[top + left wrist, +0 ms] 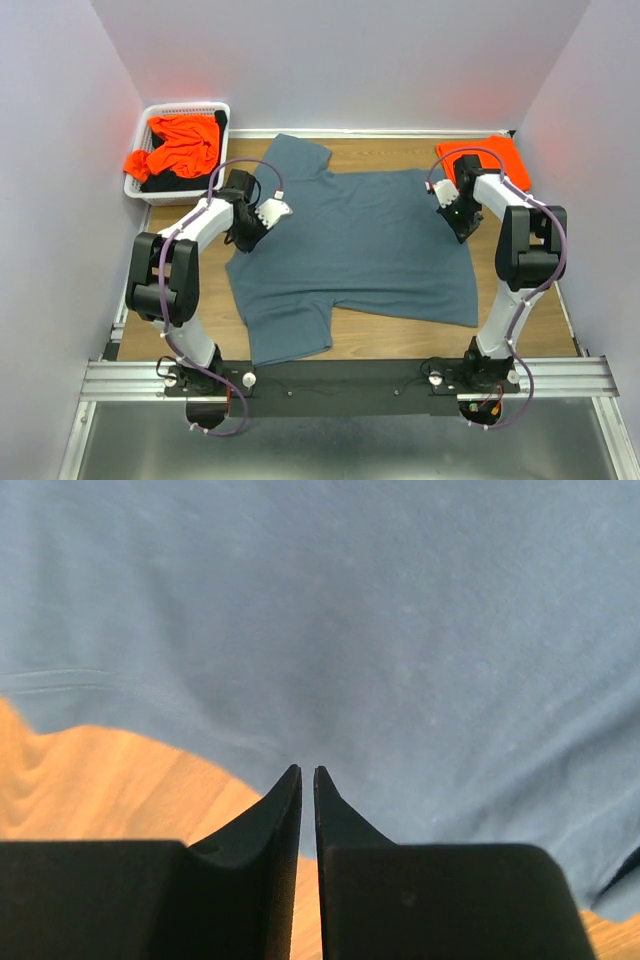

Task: Fold and stack the t-shirts
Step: Flatten the tshirt out

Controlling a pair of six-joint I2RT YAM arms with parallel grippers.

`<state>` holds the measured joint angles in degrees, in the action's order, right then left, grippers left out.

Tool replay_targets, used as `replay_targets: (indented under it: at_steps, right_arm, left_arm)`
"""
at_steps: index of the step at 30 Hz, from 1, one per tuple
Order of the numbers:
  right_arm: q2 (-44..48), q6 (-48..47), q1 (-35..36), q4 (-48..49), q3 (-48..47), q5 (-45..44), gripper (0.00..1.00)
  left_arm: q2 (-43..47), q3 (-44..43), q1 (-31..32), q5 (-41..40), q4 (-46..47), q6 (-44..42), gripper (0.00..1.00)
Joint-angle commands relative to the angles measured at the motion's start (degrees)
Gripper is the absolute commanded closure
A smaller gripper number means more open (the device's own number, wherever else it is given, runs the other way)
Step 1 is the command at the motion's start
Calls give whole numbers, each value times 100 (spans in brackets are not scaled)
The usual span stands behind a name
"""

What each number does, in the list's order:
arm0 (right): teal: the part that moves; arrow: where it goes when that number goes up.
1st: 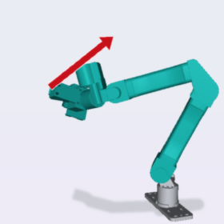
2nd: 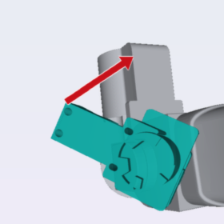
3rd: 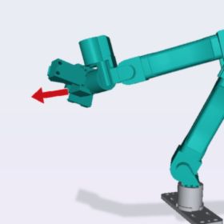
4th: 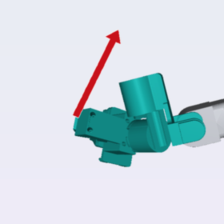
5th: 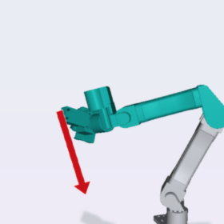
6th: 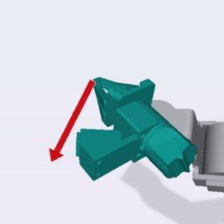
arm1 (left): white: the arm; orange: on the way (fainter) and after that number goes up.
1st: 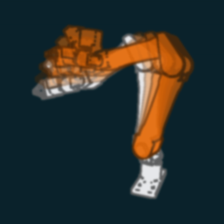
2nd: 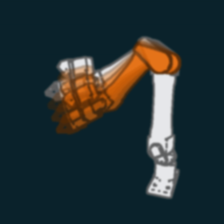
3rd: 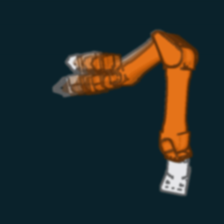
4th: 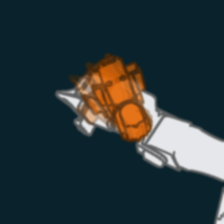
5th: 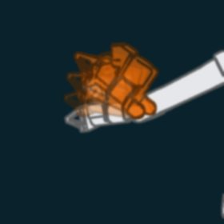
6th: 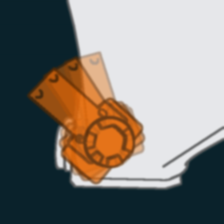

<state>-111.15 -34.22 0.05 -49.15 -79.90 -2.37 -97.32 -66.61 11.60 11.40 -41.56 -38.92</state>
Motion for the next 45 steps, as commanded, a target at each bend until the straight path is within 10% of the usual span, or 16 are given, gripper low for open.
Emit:
replay_targets:
  at_steps: [1, 20, 32, 45]
  right_arm:
    - [-239, 196, -14, -8, -193, 167, 93]
    - [726, 125, 109, -174, 784, 588, 91]
    - [-966, 1127, 47, -236, -3255, 1046, 76]
    - [-2991, 1787, 47, 141, -5167, 1222, 59]
  left_arm:
    - [-103, 279, -52, 64, 279, 165, 82]
    - [846, 1924, -70, -59, -413, -380, 87]
    - [-750, -2808, -202, 995, -916, 85, 53]
    - [-2721, -5036, -491, 1022, 86, 1201, 46]
